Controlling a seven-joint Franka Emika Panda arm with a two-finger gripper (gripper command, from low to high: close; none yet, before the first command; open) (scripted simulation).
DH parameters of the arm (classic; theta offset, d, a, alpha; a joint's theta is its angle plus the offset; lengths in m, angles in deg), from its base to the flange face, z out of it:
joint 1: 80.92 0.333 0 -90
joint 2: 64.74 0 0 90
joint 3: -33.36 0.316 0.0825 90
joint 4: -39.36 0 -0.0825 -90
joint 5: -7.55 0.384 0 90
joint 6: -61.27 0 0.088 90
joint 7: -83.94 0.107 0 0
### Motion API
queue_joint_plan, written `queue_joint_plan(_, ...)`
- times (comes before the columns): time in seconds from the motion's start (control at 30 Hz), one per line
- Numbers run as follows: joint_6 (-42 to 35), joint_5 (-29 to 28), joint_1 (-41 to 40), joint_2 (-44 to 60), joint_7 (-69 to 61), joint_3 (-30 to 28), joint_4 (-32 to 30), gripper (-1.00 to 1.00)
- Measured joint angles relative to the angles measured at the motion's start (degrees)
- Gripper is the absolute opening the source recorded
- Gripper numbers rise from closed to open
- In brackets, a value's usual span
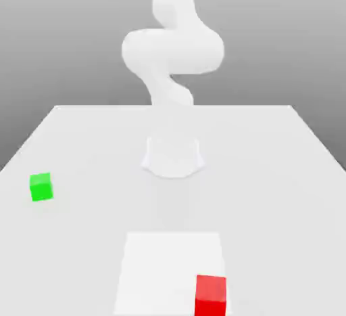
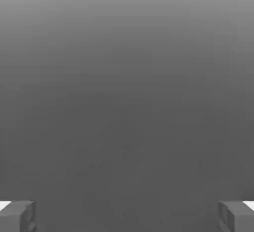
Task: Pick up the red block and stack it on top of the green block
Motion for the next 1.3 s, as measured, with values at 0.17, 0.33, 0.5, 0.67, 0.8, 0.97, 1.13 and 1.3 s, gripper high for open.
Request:
queue_joint_plan(0.17,3.7,-1.3,-1.3,10.7,3.3,2.4,-1.3,0.0)
queue_joint_plan(0.33,7.3,-2.8,-2.0,21.1,6.7,4.4,-2.5,0.0)
queue_joint_plan(0.5,10.9,-4.2,-2.3,31.5,10.0,5.7,-3.8,0.0)
queue_joint_plan(0.67,14.5,-4.8,-1.5,41.9,12.7,6.2,-5.0,0.0)
queue_joint_plan(0.8,17.4,-4.3,-0.9,50.0,14.2,6.5,-6.0,0.0)
queue_joint_plan(0.97,24.0,-5.3,0.4,60.3,16.0,5.5,-5.6,0.0)
queue_joint_plan(1.13,26.9,-6.3,1.1,63.8,16.7,4.6,-5.0,-1.0)
queue_joint_plan(1.3,25.8,-5.9,0.8,62.5,16.4,4.9,-5.3,-1.0)
